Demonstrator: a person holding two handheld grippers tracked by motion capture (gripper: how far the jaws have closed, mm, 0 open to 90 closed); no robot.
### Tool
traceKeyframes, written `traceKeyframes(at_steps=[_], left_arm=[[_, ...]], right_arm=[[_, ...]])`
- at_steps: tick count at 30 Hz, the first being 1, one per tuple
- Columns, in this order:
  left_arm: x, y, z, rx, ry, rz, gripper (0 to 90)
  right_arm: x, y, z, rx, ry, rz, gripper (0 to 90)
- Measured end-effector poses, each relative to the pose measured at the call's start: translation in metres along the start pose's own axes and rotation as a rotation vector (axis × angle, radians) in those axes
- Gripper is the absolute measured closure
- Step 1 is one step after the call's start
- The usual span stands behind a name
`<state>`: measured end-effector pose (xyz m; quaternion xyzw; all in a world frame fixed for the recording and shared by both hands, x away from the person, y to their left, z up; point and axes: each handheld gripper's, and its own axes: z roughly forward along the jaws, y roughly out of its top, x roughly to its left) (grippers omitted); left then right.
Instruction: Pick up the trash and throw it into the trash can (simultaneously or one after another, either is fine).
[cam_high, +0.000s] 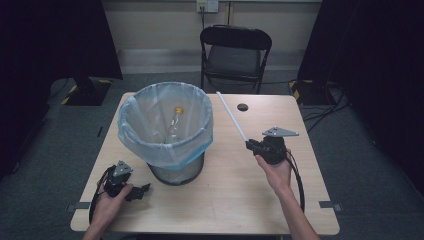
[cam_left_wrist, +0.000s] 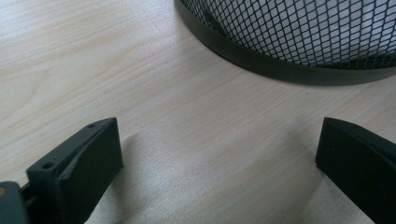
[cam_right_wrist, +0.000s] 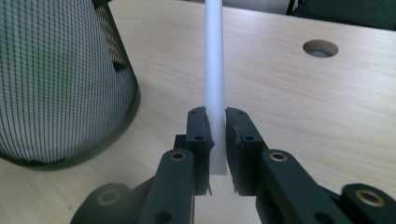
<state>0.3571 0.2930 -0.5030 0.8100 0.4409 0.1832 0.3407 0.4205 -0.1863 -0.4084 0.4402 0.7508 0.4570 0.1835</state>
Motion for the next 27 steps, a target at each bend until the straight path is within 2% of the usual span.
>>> traceKeyframes(at_steps=[6,11,24,27], left_arm=[[0.0,0.0,0.0,-0.001,0.0,0.0,0.0],[0.0,0.0,0.0,0.0,0.0,0.0,0.0],[0.0,0.0,0.0,-0.001,0.0,0.0,0.0],[0.0,0.0,0.0,-0.001,0.0,0.0,0.0]], right_arm=[[0.003,0.016,-0.001,-0.051,0.017,0.017,80.6],[0.004,0.029,-0.003,-0.062,0.014,0.022,80.6],[0.016,0.065,-0.018,-0.164,0.029,-0.005,80.6],[0.02,0.078,-0.022,-0.198,0.046,-0.014,80.6]])
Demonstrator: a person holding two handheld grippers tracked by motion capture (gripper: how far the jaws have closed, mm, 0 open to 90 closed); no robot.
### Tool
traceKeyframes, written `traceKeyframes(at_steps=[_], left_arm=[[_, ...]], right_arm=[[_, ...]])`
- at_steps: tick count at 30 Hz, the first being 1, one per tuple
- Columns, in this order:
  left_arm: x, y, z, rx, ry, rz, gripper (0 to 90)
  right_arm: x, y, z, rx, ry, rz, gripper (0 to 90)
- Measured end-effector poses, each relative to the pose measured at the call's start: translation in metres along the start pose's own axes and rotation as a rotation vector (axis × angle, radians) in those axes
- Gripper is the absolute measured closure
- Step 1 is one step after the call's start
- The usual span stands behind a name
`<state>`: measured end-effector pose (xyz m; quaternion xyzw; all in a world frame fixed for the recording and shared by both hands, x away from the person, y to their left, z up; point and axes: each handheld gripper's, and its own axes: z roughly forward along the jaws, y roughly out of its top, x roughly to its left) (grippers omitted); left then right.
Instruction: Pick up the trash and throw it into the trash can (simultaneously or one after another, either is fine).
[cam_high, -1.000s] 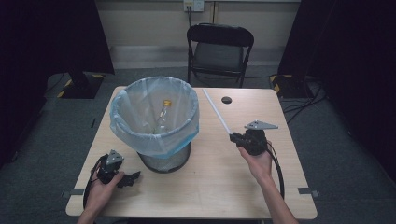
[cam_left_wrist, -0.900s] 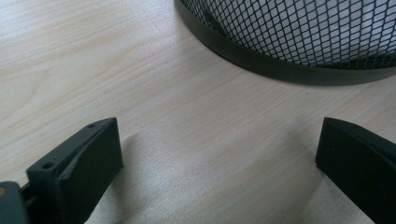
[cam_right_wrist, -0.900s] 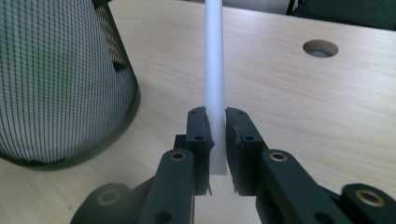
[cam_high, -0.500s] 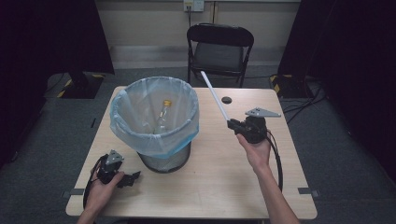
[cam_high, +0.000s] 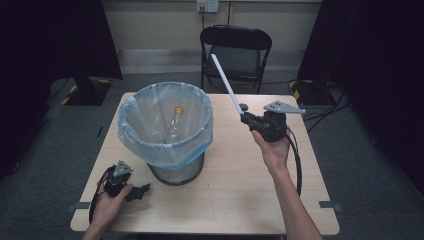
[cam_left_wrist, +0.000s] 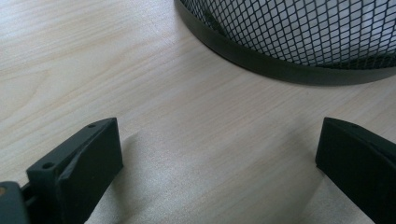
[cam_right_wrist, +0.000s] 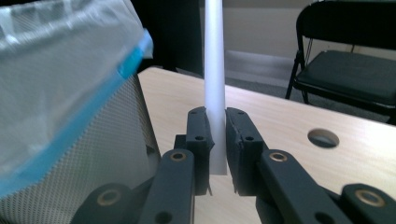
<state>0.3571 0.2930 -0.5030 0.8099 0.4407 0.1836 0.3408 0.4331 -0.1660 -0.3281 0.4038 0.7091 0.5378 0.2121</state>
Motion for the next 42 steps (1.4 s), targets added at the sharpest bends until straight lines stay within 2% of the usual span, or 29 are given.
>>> traceKeyframes(at_steps=[5,8,15,22,34,42], left_arm=[[0.0,0.0,0.0,0.0,0.0,0.0,0.0],[0.0,0.0,0.0,0.001,0.0,-0.001,0.0],[0.0,0.0,0.0,0.0,0.0,0.0,0.0],[0.0,0.0,0.0,0.001,0.0,-0.001,0.0],[0.0,0.0,0.0,0.0,0.0,0.0,0.0],[0.0,0.0,0.0,0.0,0.0,0.0,0.0]], right_arm=[[0.006,0.015,-0.002,-0.027,0.014,-0.019,80.7],[0.009,0.023,-0.003,-0.047,0.041,-0.01,80.6],[0.023,0.043,-0.009,-0.077,0.043,-0.059,80.6],[0.036,0.061,-0.01,-0.122,0.094,-0.075,80.6],[0.063,0.077,-0.008,-0.138,0.173,-0.116,80.6],[0.078,0.083,-0.002,-0.145,0.251,-0.111,80.6]])
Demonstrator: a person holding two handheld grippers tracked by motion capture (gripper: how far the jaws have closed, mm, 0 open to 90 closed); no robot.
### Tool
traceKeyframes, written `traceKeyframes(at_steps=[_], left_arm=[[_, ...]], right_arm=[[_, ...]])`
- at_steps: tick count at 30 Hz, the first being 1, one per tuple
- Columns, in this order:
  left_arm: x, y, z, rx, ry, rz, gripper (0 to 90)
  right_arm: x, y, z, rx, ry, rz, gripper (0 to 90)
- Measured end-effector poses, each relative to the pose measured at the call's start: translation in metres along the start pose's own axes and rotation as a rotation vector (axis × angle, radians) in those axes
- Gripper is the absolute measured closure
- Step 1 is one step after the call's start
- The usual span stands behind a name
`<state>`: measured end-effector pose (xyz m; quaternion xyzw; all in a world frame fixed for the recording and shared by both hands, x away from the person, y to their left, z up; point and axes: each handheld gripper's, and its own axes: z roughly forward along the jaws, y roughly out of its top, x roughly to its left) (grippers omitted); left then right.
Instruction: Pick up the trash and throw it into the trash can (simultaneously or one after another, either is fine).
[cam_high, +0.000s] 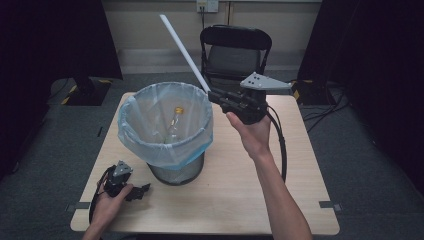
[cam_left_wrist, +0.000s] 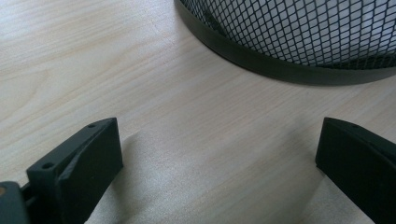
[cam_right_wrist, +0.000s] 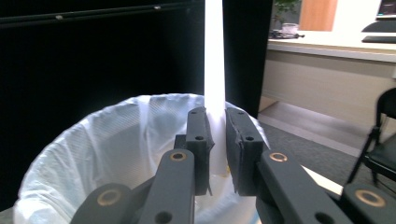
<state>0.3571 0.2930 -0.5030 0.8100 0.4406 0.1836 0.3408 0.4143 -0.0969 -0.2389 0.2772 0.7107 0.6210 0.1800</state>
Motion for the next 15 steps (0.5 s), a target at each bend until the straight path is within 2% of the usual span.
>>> traceKeyframes(at_steps=[15], left_arm=[[0.0,0.0,0.0,0.0,0.0,0.0,0.0]], right_arm=[[0.014,0.005,0.024,0.016,0.096,-0.009,80.5]])
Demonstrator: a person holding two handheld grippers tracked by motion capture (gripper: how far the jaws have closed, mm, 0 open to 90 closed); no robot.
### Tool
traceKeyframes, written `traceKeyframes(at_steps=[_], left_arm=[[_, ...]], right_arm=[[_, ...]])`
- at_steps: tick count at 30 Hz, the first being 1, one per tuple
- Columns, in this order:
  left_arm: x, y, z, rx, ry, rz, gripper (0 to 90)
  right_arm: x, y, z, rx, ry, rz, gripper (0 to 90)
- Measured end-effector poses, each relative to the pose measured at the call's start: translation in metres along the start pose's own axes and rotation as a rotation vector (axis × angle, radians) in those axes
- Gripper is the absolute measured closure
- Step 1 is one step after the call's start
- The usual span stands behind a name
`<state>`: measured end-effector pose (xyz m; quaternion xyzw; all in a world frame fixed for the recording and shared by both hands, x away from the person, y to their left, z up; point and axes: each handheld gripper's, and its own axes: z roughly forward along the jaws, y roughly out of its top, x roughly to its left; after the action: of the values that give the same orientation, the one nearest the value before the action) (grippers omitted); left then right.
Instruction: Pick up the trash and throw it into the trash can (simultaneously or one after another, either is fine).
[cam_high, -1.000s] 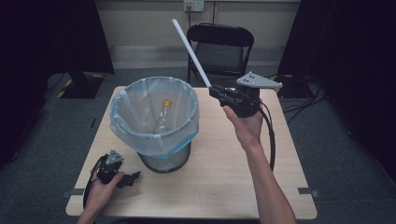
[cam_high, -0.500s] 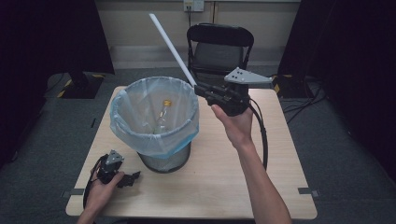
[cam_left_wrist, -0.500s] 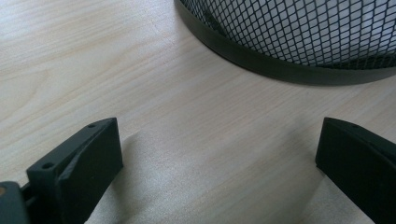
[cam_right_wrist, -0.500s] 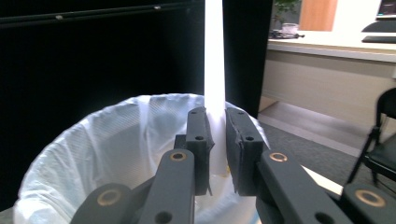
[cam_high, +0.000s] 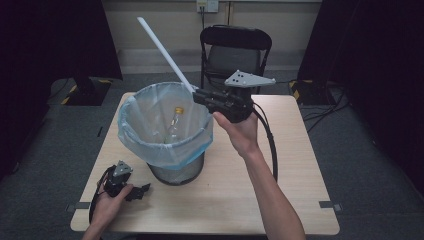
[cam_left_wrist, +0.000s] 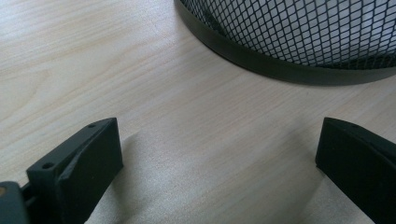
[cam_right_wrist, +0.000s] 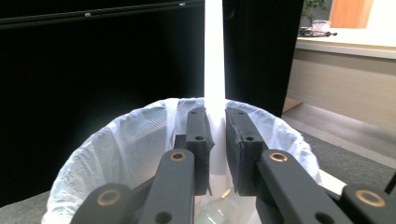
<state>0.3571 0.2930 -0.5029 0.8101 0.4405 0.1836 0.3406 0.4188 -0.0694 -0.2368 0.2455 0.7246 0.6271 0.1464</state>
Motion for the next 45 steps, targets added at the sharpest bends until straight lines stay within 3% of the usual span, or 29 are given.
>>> traceKeyframes(at_steps=[14,21,26,27,35,45], left_arm=[[0.0,0.0,0.0,0.0,0.0,0.0,0.0],[0.0,0.0,0.0,0.0,0.0,-0.001,0.0],[0.0,0.0,0.0,0.0,0.0,-0.002,0.0],[0.0,0.0,0.0,0.0,0.0,0.0,0.0],[0.0,0.0,0.0,0.001,0.0,-0.001,0.0],[0.0,0.0,0.0,0.0,0.0,0.0,0.0]], right_arm=[[0.006,-0.002,0.023,0.049,0.1,0.003,80.1],[0.008,-0.006,0.031,0.083,0.114,0.008,79.2],[0.009,-0.009,0.035,0.1,0.124,0.014,71.8],[0.009,-0.01,0.037,0.103,0.121,0.018,65.1],[0.008,-0.01,0.04,0.1,0.099,0.025,44.9],[0.003,-0.009,0.04,0.09,0.076,0.024,30.3]])
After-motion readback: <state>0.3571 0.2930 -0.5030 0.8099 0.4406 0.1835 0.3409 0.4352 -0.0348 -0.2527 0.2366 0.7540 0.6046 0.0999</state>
